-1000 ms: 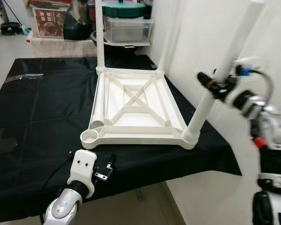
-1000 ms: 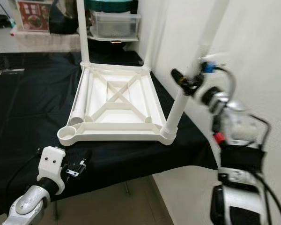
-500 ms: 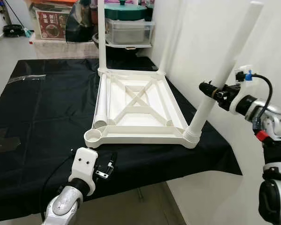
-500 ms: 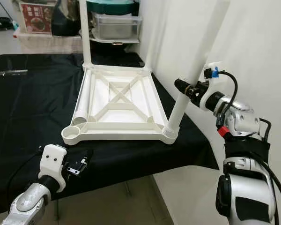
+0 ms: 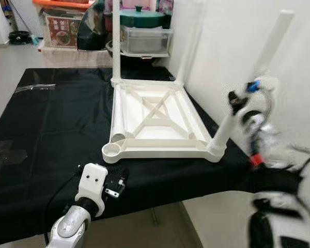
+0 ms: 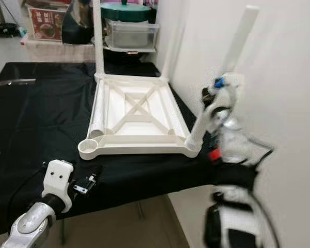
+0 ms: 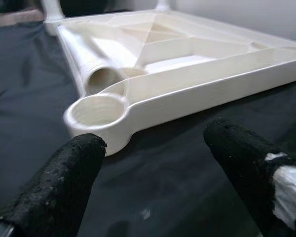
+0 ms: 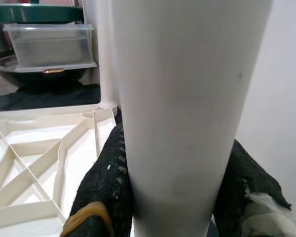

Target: Building children table

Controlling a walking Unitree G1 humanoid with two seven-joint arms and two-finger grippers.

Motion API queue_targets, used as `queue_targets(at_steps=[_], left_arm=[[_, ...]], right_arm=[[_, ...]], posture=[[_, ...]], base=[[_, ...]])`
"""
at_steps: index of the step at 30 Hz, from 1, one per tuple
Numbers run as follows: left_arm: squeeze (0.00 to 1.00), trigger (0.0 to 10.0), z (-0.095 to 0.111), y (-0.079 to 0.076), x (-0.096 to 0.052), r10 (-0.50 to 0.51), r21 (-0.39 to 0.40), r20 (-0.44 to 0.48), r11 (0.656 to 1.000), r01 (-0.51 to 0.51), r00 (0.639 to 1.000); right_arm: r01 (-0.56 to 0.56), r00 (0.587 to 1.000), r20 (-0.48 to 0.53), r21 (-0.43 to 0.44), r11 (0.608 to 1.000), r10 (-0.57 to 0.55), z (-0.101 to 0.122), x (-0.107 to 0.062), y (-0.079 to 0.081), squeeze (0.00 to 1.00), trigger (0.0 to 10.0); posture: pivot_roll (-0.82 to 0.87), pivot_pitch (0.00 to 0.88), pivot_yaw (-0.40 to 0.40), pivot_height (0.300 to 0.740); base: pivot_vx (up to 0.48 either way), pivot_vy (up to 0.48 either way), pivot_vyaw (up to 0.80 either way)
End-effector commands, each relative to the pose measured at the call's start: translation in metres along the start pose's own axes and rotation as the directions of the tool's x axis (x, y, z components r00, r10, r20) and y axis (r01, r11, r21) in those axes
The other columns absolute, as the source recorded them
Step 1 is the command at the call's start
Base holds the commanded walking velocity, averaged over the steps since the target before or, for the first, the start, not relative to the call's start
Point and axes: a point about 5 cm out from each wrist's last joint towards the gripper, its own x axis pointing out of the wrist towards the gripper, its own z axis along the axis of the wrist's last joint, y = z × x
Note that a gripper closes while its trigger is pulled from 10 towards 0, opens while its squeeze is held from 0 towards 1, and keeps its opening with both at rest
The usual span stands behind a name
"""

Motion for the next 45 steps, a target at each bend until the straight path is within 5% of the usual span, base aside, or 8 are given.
queue_targets(at_steps=[1, 8, 11, 12, 16, 17, 42, 45], left_arm=[[0.00, 10.0, -0.003, -0.003, 0.001, -0.010, 0.007, -0.017, 1.000, 0.010, 1.000], [0.00, 10.0, -0.005, 0.002, 0.001, 0.006, 0.010, -0.019, 1.000, -0.006, 1.000], [0.00, 10.0, -0.005, -0.001, 0.002, 0.008, 0.005, -0.018, 1.000, -0.007, 1.000], [0.00, 10.0, -0.005, -0.004, 0.002, 0.004, 0.002, -0.018, 1.000, -0.004, 1.000], [0.00, 10.0, -0.006, -0.006, 0.002, -0.003, -0.001, -0.019, 1.000, 0.003, 1.000], [0.00, 10.0, -0.006, -0.006, 0.002, -0.003, 0.000, -0.020, 1.000, 0.003, 1.000], [0.00, 10.0, -0.006, 0.001, 0.001, -0.007, 0.023, -0.022, 1.000, 0.008, 1.000], [0.00, 10.0, -0.006, 0.002, 0.002, -0.009, 0.027, -0.022, 1.000, 0.010, 1.000]], right_arm=[[0.016, 0.980, -0.200, -0.027, 0.999, -0.021, -0.044, -0.005, 0.010, 0.00, 0.0], [0.018, 0.978, -0.209, -0.007, 1.000, -0.019, -0.033, 0.001, 0.020, 0.00, 0.0], [-0.025, 0.981, -0.191, -0.011, 1.000, 0.022, -0.024, 0.005, 0.023, 0.00, 10.0], [-0.040, 0.984, -0.173, -0.013, 0.999, 0.037, -0.019, 0.005, 0.022, 1.00, 10.0], [-0.090, 0.984, -0.153, -0.012, 0.996, 0.087, -0.010, 0.007, 0.018, 1.00, 10.0], [-0.118, 0.983, -0.139, -0.006, 0.993, 0.116, -0.006, 0.009, 0.015, 0.00, 10.0], [-0.560, 0.827, -0.015, -0.123, 0.820, 0.562, 0.042, 0.014, -0.063, 0.00, 10.0], [-0.586, 0.809, -0.028, -0.133, 0.800, 0.588, 0.039, 0.015, -0.067, 0.00, 2.3]], posture=[[0.02, 0.000, -0.123, 0.740], [0.02, 0.000, -0.133, 0.740], [0.02, 0.000, -0.139, 0.740], [0.02, 0.000, -0.139, 0.740], [0.02, 0.000, -0.138, 0.740], [0.01, 0.000, -0.136, 0.740], [0.02, 0.000, -0.122, 0.740], [0.02, 0.000, -0.121, 0.740]], base=[[0.000, 0.000, 0.00], [0.000, 0.000, 0.00], [0.000, 0.000, 0.00], [0.000, 0.000, 0.00], [0.000, 0.000, 0.00], [0.000, 0.000, 0.00], [0.000, 0.000, 0.00], [0.000, 0.000, 0.00]])
